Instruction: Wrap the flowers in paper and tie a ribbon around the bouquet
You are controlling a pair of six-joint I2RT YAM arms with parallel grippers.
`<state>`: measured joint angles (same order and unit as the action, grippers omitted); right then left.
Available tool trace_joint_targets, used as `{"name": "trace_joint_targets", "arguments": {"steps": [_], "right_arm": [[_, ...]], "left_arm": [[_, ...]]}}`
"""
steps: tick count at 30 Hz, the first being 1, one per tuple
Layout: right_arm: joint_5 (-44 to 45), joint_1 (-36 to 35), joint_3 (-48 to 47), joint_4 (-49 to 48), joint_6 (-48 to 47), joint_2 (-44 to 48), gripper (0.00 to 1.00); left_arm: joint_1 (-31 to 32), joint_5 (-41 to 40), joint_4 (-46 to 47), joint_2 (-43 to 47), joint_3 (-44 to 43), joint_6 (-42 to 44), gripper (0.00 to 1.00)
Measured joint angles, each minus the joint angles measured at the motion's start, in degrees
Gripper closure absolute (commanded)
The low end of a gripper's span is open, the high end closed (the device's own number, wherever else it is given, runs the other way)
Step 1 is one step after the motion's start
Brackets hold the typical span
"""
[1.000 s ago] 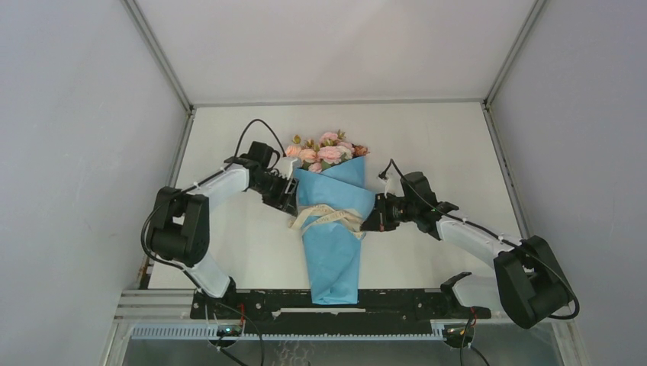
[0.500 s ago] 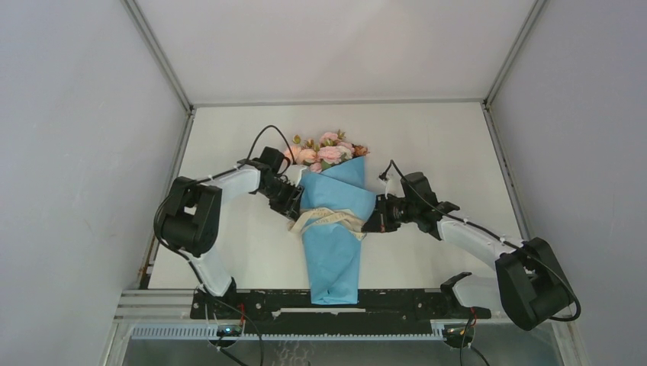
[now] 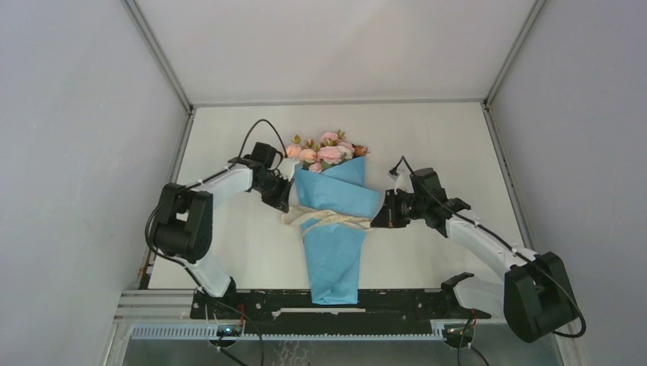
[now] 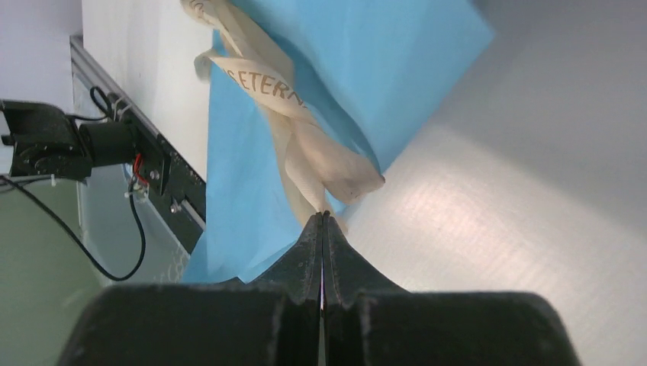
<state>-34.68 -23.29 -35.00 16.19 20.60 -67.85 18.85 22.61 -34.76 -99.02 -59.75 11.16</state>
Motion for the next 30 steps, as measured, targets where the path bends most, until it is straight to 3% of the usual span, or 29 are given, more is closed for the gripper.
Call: {"name": "trace_joint_targets", "arguments": {"steps": [11,24,30], "right_arm": [[3.1,10.7,-0.3,11.3,-0.9,4.7,1.00],[3.9,14.5,-8.1,23.1,-2.6,3.1,1.00],[6.1,15.6,-8.0,25.0,-2.5,-2.0,0.98]], "left_arm": [[-8.8,-4.5,1.7,6.1,-0.2,0.9,1.00],[-16.7,-10.5,4.4,6.4,-1.4,3.0,1.00],[-17.3,-11.8,5.6,7.1,-1.4,3.8,1.00]]}}
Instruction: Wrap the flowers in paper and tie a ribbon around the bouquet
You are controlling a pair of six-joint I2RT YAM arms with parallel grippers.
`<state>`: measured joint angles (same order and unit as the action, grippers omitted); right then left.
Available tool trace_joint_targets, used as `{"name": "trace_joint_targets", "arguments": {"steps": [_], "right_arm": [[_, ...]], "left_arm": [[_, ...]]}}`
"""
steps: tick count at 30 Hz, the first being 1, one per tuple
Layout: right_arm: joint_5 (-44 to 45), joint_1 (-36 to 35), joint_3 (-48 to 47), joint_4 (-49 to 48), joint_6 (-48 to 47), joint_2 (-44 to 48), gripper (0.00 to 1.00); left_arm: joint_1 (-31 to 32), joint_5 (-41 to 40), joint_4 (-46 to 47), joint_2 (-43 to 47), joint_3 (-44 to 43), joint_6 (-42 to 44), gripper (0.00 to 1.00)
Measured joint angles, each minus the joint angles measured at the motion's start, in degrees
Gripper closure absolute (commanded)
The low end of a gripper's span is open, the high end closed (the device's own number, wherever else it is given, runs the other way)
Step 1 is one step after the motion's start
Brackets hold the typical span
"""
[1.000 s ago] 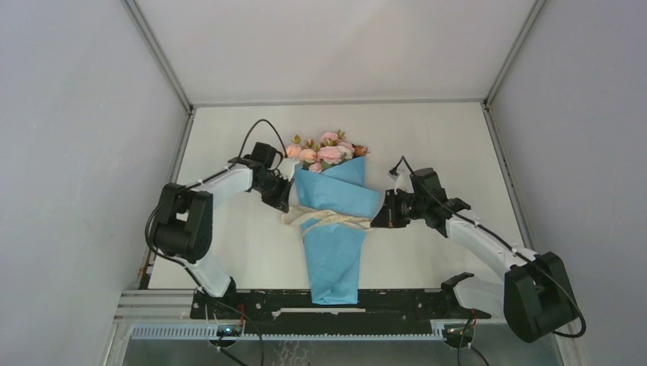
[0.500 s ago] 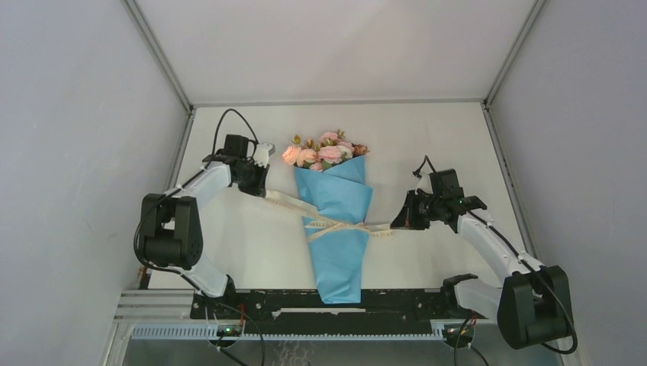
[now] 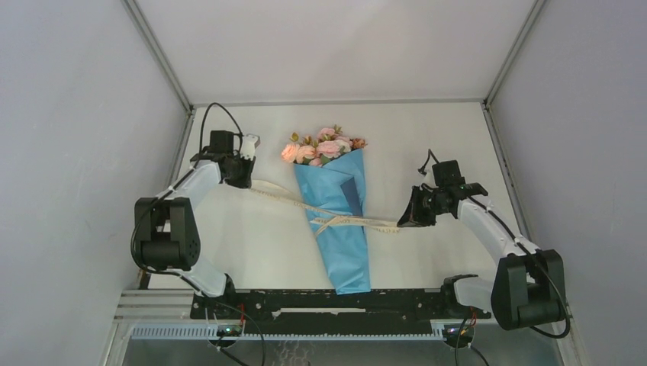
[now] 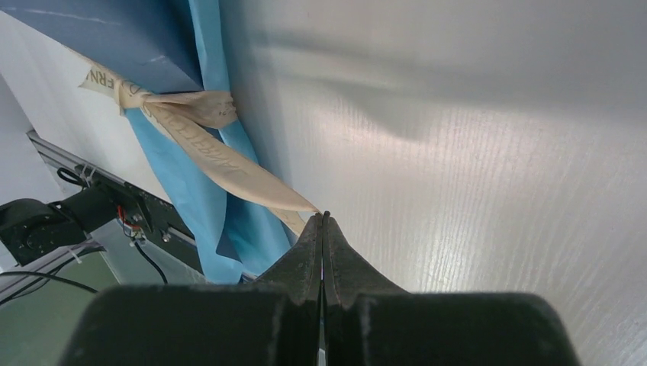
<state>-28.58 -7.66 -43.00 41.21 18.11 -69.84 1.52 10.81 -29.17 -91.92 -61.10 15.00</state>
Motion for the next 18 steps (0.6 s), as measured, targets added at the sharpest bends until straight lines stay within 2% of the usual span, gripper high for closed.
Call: {"name": "trace_joint_targets", "arguments": {"steps": [1,3,4,6,9,13,18], "right_arm": [[0.1,-0.3,0.1,-0.1,0.2,-0.2,0.91],[-0.1,-1.4,0.1,-0.9,0.7,-0.1,0.66],[-0.2,-1.9,0.1,-1.6,1.3,-0.1,0.59],[0.2,-3.4,-0.2,-2.4,1.6,-0.6,0.53],[4.6,-5.2,-3.0,-0.8,1.4,-2.9,0.51],[11.2,-8.4,-7.2,-0.5,0.7,-1.4,0.60],[11.0,-20.0,-7.2,-5.0,-2.7,6.9,0.60]], "left_arm": [[0.0,-0.2,0.3,0.1,0.0,0.1,1.00],[-0.1,-0.2,0.8,0.3,0.0,0.3,1.00],[-0.1,-0.1,0.9,0.6,0.0,0.5,1.00],[-0.1,0.4,1.1,1.4,0.2,0.5,1.00],[0.0,2.3,1.1,2.9,0.2,0.5,1.00],[0.6,5.1,1.2,5.4,0.4,0.5,1.00],[1.1,7.5,1.2,6.7,0.4,0.5,1.00]]}}
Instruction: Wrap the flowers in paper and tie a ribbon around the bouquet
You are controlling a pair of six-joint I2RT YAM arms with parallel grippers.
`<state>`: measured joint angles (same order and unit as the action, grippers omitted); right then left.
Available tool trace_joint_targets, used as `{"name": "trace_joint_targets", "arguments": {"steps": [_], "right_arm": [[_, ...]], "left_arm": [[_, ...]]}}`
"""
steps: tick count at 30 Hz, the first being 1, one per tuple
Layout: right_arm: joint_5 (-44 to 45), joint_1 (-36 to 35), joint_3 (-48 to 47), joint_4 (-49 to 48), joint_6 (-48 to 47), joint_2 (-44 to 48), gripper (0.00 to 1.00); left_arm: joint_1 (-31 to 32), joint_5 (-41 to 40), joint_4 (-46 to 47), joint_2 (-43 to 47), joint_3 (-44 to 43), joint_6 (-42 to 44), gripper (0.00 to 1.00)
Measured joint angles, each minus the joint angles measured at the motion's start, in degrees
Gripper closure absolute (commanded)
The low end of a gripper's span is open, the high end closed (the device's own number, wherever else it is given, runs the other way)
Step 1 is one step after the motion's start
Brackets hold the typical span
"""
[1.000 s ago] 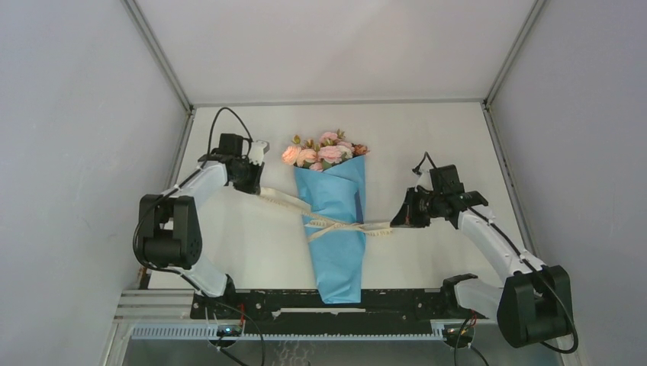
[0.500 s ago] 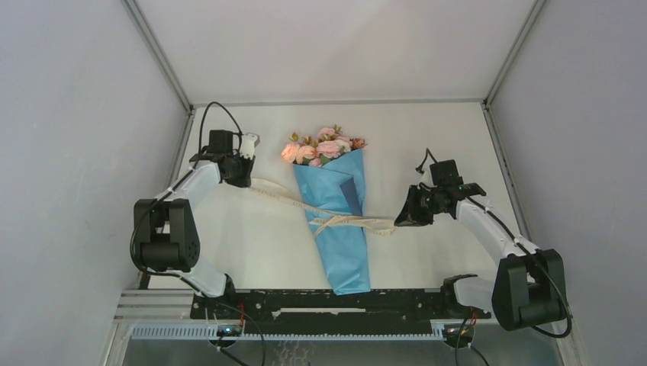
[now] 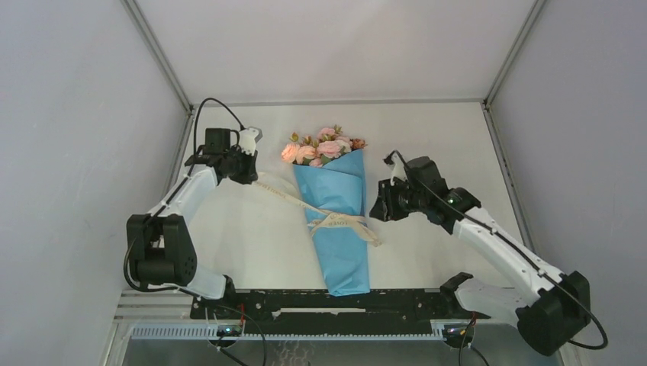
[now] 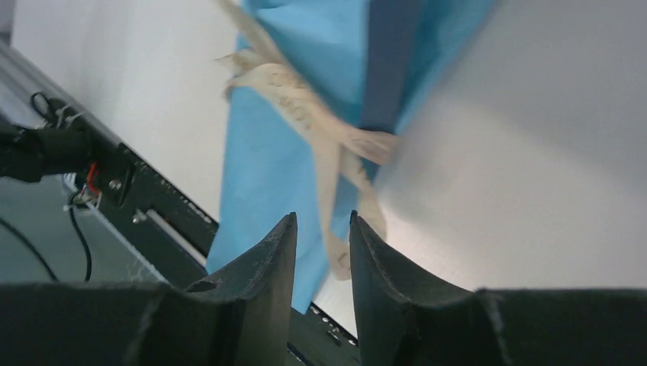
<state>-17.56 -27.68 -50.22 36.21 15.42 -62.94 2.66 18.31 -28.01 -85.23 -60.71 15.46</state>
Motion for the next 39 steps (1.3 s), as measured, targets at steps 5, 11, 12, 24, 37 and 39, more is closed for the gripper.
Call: {"name": "trace_joint_targets", "arguments": {"steps": [5,11,12,24,37,39], "right_arm": [[-0.3,1.6,5.6,-4.7,5.4,5.0,0.56],[-4.9,7.3,19.9,-9.8,15.8,2.3,0.47],[-6.1,7.0,20.3,-10.2,16.4,1.4,0.46],[-18.8,4.6,20.6,-25.5,20.7,-11.8,0.62],[-18.0,7.5,20.8,-21.6,19.4,-10.4,1.00],[-16.8,7.5,20.3,-19.1,18.5,-9.4,1.00]], "left_arm": [[0.1,1.2,-0.1,0.2,0.0,0.0,1.00],[0.5,1.9,-0.3,0.8,0.4,-0.4,1.00],[0.6,1.9,-0.4,0.9,0.5,-0.4,1.00],[1.4,2.5,-0.6,1.8,1.2,-0.5,1.00],[1.4,0.8,-0.8,1.8,1.2,-0.4,1.00],[1.4,0.1,-0.8,1.8,1.2,-0.4,1.00]]}}
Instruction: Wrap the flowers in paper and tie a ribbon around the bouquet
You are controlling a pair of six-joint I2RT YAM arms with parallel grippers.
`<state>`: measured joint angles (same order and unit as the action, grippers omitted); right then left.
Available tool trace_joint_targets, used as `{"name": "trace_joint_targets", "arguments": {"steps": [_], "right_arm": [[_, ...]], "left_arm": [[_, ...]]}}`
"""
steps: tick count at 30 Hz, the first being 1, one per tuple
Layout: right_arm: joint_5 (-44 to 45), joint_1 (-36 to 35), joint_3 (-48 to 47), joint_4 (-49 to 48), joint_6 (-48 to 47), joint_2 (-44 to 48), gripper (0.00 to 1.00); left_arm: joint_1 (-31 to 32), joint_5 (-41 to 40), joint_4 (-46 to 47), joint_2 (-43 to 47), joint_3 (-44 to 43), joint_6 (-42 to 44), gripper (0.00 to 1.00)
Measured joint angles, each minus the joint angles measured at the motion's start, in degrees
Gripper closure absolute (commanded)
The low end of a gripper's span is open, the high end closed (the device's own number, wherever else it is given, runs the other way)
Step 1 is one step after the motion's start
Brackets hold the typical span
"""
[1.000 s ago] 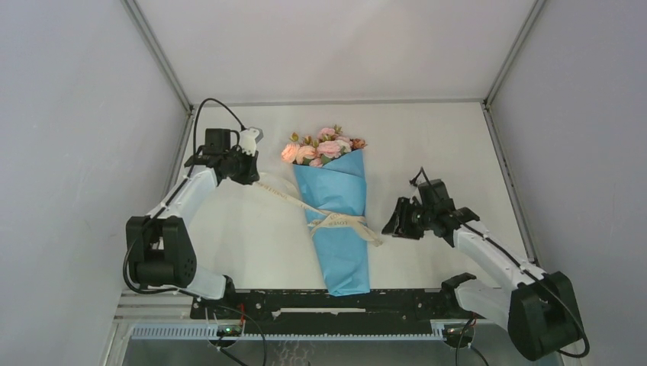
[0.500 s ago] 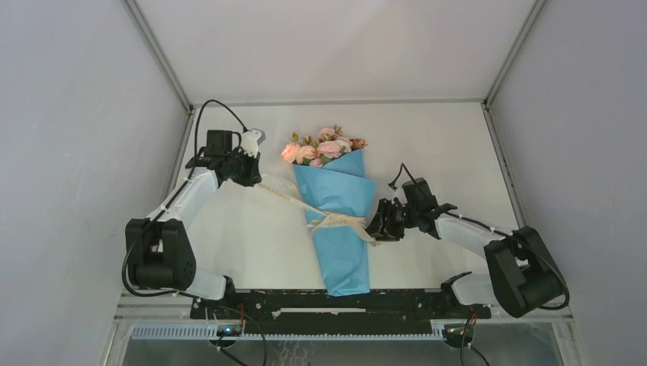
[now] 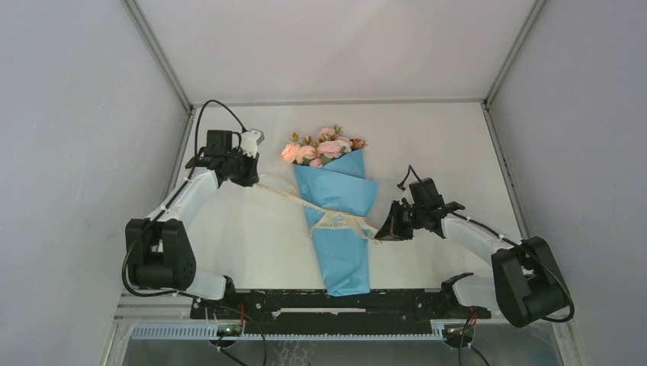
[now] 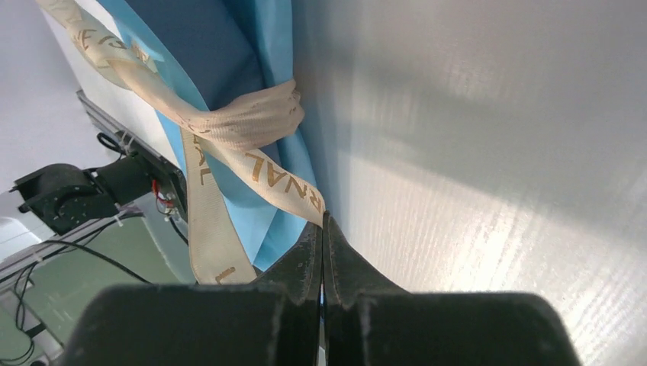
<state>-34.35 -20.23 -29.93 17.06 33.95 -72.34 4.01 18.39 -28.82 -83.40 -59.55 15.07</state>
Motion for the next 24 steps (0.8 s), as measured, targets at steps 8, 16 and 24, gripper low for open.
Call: {"name": "trace_joint_targets", "arguments": {"steps": [8,16,24], "right_arm": [[10.7,0.0,-6.1,13.5,-4.1,5.1,1.00],[23.4,-4.5,-11.1,9.5,-5.9,19.0,1.00],[27.8,-16.8,-17.9,-4.1,-15.2,16.4,1.00]], "left_arm": [[0.0,-1.8,0.0,0.0,0.0,0.4,1.00],[0.0,-1.6,-0.8,0.0,0.0,0.4,1.00],[1.1,0.1,-3.7,0.0,0.0,0.5,1.00]]}}
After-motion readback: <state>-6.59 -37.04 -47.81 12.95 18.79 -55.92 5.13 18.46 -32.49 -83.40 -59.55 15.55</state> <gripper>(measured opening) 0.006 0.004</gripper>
